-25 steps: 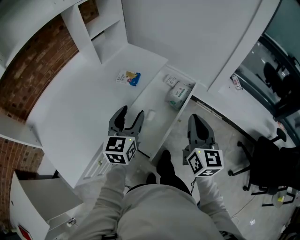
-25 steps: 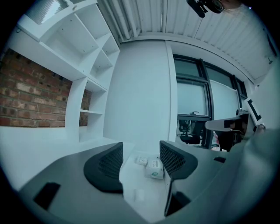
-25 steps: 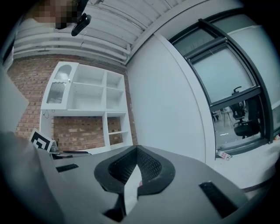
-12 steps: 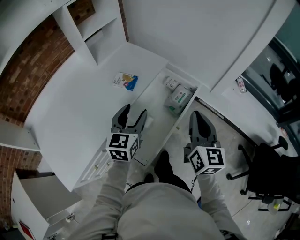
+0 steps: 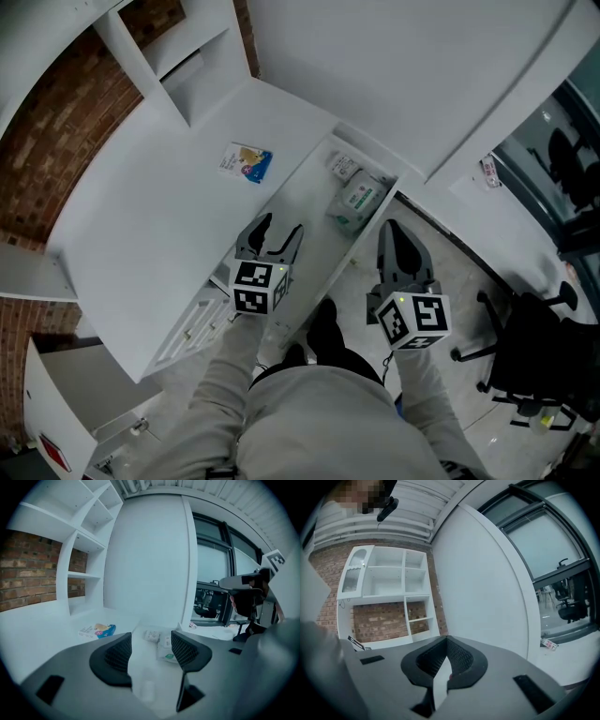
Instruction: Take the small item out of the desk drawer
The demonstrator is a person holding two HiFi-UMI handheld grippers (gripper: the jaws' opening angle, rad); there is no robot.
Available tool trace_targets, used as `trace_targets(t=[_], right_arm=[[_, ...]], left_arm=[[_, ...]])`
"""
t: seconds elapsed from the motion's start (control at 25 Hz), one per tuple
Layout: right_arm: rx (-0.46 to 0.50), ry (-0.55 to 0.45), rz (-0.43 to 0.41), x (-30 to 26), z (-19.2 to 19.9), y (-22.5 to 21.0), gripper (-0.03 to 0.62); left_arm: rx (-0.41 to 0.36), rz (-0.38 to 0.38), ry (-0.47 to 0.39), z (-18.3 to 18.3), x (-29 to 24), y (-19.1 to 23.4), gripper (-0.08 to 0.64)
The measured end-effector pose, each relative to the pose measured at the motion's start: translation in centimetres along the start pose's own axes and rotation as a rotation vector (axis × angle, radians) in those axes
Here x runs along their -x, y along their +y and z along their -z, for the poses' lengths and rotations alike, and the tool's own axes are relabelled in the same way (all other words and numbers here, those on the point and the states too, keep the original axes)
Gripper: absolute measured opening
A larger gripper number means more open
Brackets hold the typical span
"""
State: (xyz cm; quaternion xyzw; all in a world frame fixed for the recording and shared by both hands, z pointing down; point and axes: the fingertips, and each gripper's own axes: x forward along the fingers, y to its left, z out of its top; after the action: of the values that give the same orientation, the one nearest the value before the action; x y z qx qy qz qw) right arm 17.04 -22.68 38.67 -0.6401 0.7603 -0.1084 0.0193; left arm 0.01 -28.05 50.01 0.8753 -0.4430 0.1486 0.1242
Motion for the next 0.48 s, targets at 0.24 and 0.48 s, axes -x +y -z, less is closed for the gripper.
trace_targets(t=[0.24,0.48], right_arm=[[-0.006,0.022,-0.008,-0.6,0.6,-0.8,0.028],[-0.017,0.033,-0.006,-1.1,1.0,-1.6,0.028]], left_arm=[[0.001,0.005,0.108,4.0,-2.5,-0.3,0.263],[0.002,0.008,0.242,8.7,-4.5,-0.2,0.262]])
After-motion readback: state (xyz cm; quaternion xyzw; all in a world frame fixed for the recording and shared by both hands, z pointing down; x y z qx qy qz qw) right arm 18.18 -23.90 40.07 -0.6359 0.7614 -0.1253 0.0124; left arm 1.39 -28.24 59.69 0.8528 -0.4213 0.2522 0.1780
